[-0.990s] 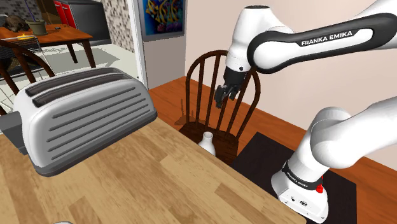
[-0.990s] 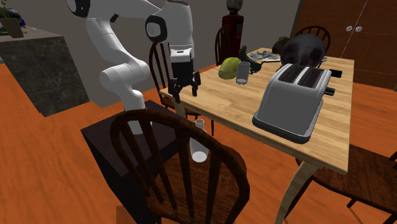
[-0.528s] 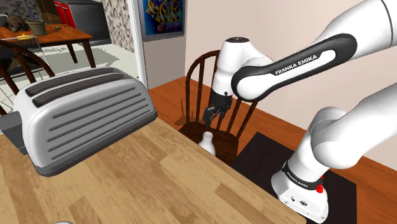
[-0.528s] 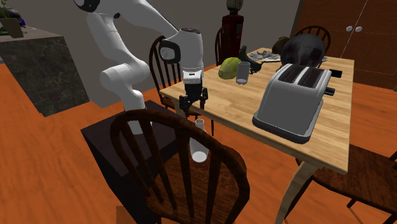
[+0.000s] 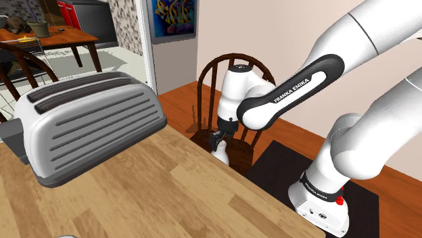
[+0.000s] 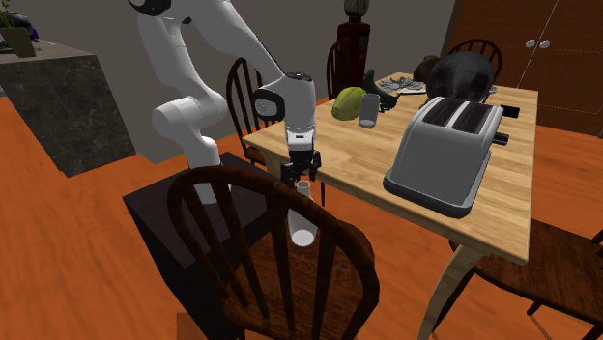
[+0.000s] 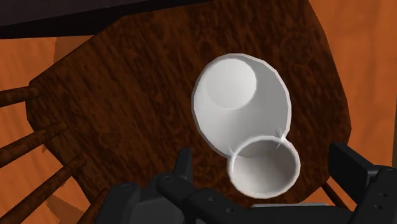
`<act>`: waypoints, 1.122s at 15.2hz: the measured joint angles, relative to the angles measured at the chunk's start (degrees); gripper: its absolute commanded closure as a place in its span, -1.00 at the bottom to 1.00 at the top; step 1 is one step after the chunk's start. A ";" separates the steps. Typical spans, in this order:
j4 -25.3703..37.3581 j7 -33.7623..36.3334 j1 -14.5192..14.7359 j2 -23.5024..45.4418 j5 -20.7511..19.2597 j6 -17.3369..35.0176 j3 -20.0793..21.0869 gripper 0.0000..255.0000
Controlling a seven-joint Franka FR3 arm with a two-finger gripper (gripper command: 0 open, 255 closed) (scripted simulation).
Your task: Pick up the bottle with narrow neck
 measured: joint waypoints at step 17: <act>-0.42 0.46 -0.51 2.82 -0.75 3.97 0.77 1.00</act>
